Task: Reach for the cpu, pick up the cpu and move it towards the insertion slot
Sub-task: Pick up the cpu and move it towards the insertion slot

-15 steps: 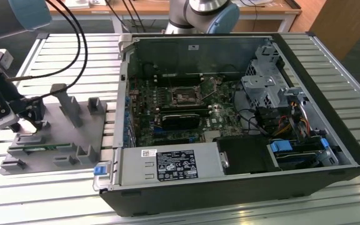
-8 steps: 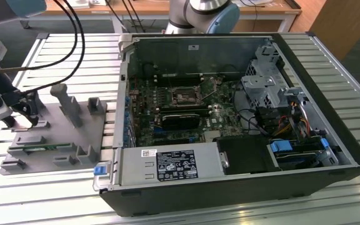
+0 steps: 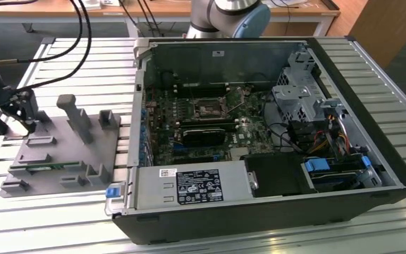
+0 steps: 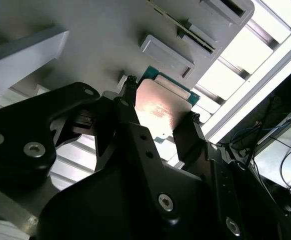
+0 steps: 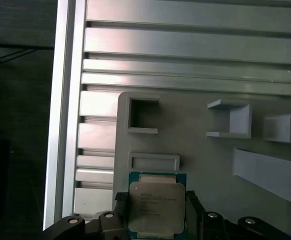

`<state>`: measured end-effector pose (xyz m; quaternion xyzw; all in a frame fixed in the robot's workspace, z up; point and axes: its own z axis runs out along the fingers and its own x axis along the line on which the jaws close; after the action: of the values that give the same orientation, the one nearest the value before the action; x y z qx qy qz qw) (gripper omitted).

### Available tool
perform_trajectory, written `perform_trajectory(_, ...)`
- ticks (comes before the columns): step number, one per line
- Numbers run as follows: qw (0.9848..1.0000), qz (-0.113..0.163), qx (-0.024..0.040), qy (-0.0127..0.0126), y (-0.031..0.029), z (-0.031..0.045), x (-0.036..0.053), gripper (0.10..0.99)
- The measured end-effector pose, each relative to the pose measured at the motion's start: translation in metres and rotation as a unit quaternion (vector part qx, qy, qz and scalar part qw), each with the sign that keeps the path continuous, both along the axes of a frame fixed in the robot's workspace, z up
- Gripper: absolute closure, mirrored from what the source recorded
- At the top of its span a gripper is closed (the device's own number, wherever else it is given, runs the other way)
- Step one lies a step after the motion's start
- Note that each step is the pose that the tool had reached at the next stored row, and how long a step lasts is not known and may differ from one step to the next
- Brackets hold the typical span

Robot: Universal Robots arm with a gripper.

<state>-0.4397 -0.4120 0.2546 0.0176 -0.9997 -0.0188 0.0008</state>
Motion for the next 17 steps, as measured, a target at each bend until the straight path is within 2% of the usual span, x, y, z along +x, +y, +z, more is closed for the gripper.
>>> perform_trajectory(17,1.0,-0.001,0.0002,0.0,0.0,0.0777,0.0,0.541)
